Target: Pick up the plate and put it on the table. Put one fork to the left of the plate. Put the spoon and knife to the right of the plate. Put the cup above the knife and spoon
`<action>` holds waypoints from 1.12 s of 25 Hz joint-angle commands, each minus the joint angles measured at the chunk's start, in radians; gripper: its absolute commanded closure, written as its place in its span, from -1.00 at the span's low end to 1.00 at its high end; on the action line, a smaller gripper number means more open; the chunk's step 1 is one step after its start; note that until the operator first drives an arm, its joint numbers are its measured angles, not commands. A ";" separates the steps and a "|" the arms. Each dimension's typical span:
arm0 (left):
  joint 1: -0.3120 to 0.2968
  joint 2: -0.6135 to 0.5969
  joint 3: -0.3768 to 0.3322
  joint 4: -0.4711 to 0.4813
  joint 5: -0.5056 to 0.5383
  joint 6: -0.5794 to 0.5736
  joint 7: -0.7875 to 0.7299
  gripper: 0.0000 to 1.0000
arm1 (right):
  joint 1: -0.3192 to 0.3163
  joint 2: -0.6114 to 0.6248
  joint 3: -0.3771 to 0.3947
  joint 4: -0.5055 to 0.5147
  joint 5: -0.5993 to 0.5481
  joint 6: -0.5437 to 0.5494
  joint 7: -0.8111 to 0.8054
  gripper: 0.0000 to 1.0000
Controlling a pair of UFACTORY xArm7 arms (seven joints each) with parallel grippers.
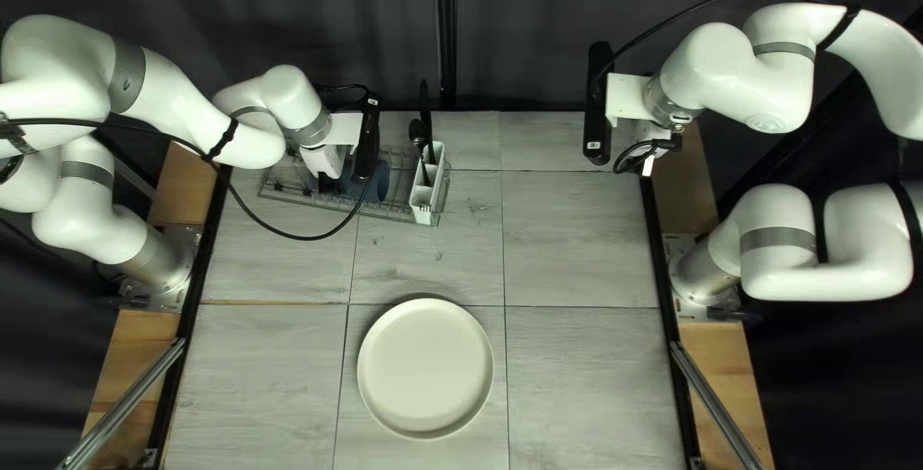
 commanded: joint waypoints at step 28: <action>-0.015 -0.497 -0.355 -0.049 0.109 0.312 -0.587 1.00 | 0.000 0.000 0.000 0.000 0.000 0.000 0.000 -1.00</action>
